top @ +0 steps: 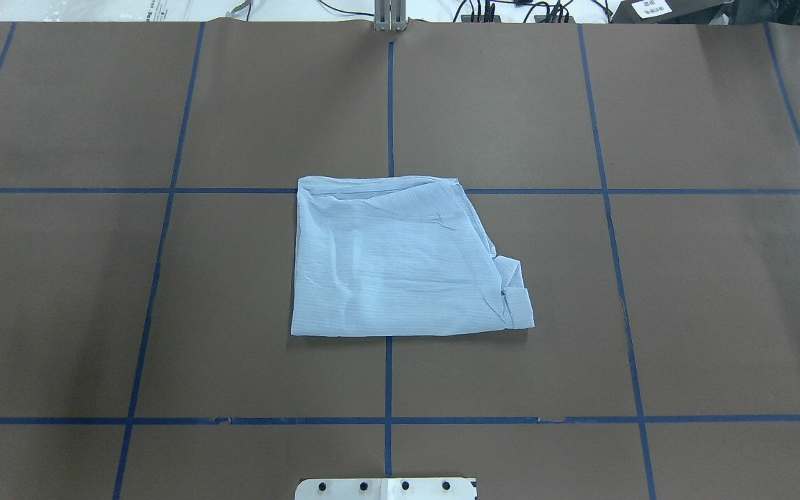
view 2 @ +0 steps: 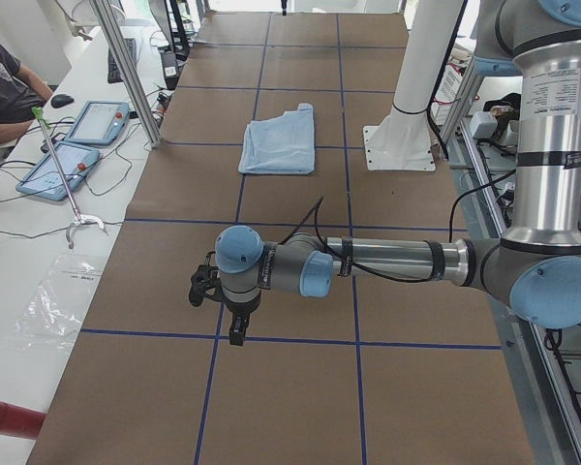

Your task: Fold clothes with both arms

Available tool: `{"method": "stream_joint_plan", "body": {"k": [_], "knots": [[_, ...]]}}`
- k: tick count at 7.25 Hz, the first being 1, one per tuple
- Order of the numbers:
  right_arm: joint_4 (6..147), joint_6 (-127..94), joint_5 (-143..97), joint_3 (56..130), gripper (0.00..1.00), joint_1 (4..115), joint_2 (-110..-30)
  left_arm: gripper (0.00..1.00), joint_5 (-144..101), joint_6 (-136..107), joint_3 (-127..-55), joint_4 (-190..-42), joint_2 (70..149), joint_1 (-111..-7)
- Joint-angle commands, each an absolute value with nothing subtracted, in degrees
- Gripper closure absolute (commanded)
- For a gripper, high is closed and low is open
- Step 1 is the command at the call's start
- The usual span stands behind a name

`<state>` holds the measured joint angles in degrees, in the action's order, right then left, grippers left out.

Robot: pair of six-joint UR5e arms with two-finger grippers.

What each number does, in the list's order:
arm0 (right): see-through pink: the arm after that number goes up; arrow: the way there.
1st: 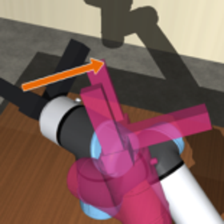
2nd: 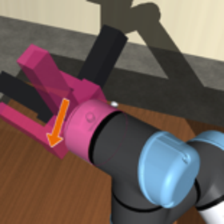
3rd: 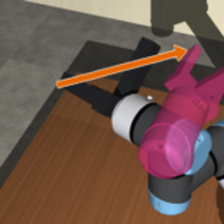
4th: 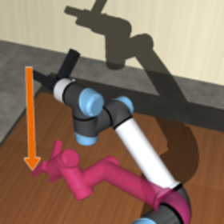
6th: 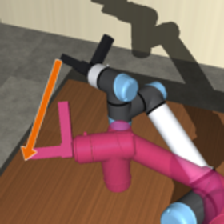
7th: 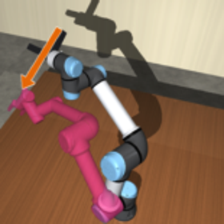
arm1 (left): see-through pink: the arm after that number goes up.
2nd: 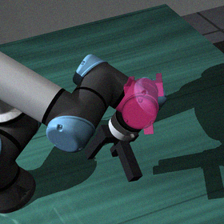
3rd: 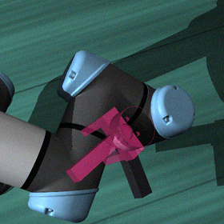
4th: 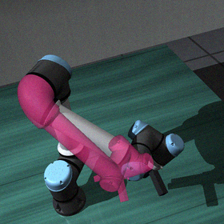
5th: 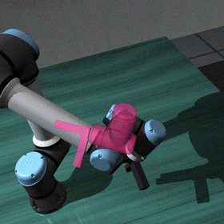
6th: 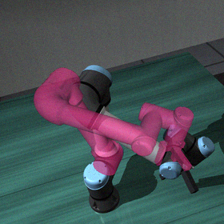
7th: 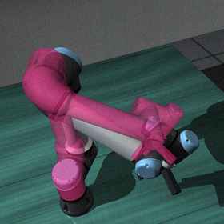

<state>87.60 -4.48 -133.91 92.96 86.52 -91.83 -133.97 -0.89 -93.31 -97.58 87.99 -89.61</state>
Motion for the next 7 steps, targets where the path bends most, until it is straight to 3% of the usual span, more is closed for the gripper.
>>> {"method": "stream_joint_plan", "body": {"k": [1, 7], "knots": [[87.45, -4.66, -134.03, 93.16, 0.0, 88.49, -92.98, 0.0, -133.42, -1.05, -93.69, -97.21, 88.42, -90.44], [96.68, -4.75, -134.12, 101.25, 0.0, 92.81, -95.45, 0.0, -132.98, -1.14, -94.92, -97.21, 87.98, -90.53]]}}
